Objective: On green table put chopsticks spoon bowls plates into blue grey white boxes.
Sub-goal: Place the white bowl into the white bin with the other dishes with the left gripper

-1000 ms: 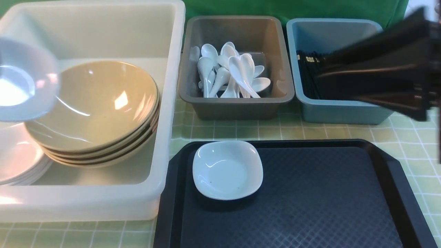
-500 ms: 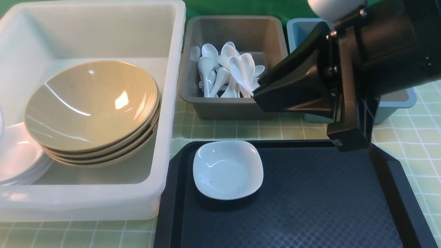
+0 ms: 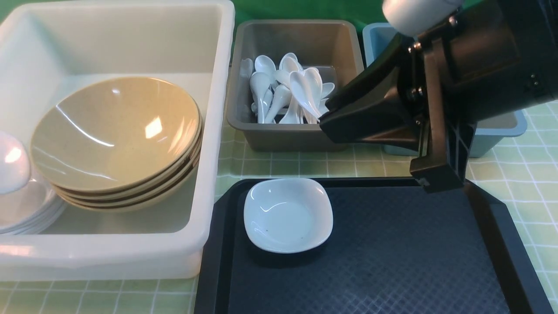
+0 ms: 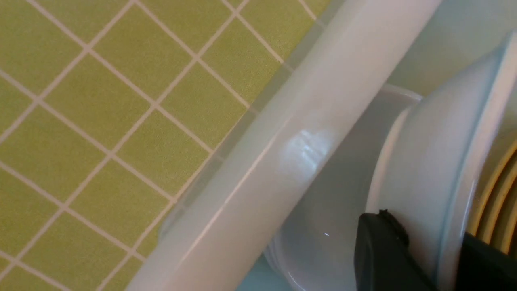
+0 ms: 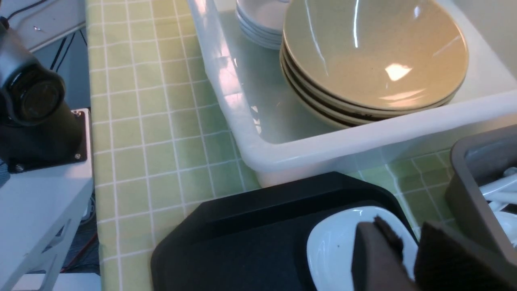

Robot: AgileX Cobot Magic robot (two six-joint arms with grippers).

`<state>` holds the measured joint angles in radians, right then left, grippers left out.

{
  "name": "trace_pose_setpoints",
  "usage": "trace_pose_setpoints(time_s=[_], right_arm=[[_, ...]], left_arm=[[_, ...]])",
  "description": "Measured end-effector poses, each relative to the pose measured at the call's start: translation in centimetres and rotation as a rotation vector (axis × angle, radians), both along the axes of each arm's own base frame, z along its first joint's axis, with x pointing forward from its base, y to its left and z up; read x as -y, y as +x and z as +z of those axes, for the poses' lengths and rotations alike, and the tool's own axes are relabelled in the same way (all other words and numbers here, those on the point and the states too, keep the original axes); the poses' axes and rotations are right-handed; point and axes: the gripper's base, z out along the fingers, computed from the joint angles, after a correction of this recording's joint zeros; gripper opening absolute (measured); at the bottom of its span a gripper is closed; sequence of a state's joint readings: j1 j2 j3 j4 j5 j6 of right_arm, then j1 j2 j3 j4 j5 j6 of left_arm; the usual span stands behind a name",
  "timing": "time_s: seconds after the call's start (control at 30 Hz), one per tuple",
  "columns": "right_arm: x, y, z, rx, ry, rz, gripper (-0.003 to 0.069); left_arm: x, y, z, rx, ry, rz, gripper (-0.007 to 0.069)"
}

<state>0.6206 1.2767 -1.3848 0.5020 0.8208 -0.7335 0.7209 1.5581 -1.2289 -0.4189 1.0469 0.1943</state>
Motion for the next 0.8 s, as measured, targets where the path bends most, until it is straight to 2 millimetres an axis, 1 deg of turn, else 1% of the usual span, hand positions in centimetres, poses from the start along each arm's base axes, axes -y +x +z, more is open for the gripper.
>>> trace_pose_setpoints(time_s=[0.13,0.17,0.2,0.3,0.4,0.43,0.47,0.53,0.57,0.63,0.67,0.7,0.73,0.8], right_arm=[[0.0,0.1,0.0,0.005,0.002,-0.002,0.0167],[0.0,0.1,0.0,0.005,0.003,-0.002,0.0167],[0.0,0.1,0.0,0.005,0.003,-0.002,0.0170],[0.0,0.1,0.0,0.005,0.003,-0.002,0.0173],[0.0,0.1,0.0,0.005,0.003,-0.002,0.0173],[0.0,0.1,0.0,0.005,0.003,-0.002,0.0173],[0.0,0.1,0.0,0.005,0.003,-0.002,0.0173],[0.0,0.1,0.0,0.005,0.003,-0.002,0.0173],[0.0,0.1,0.0,0.005,0.003,-0.002,0.0173],[0.0,0.1,0.0,0.005,0.003,-0.002,0.0173],[0.0,0.1,0.0,0.004,0.002,-0.001,0.0173],[0.0,0.0,0.0,0.003,0.000,0.000,0.0173],[0.0,0.0,0.0,0.000,-0.002,0.002,0.0173],[0.0,0.0,0.0,-0.001,-0.003,0.003,0.0175]], left_arm=[[0.7,0.2,-0.1,-0.022,-0.028,-0.012,0.0147],[0.7,0.2,-0.1,-0.023,-0.028,-0.013,0.0151],[1.1,0.5,-0.1,-0.027,-0.026,-0.027,0.0193],[1.9,0.8,-0.2,-0.049,-0.010,-0.055,0.0279],[2.5,1.1,-0.4,-0.101,0.033,-0.071,0.0400],[2.5,1.1,-0.4,-0.101,0.033,-0.071,0.0400],[2.6,1.0,-0.5,-0.131,0.059,-0.068,0.0459],[2.5,1.0,-0.6,-0.160,0.082,-0.050,0.0528],[2.6,1.0,-0.6,-0.161,0.084,-0.049,0.0534],[2.8,0.9,-0.4,-0.168,0.093,-0.045,0.0593],[2.9,0.9,-0.2,-0.166,0.096,-0.049,0.0603],[3.3,0.8,0.4,-0.156,0.104,-0.059,0.0616],[3.4,0.8,0.8,-0.151,0.111,-0.064,0.0615],[3.9,0.5,2.2,-0.126,0.138,-0.075,0.0615]])
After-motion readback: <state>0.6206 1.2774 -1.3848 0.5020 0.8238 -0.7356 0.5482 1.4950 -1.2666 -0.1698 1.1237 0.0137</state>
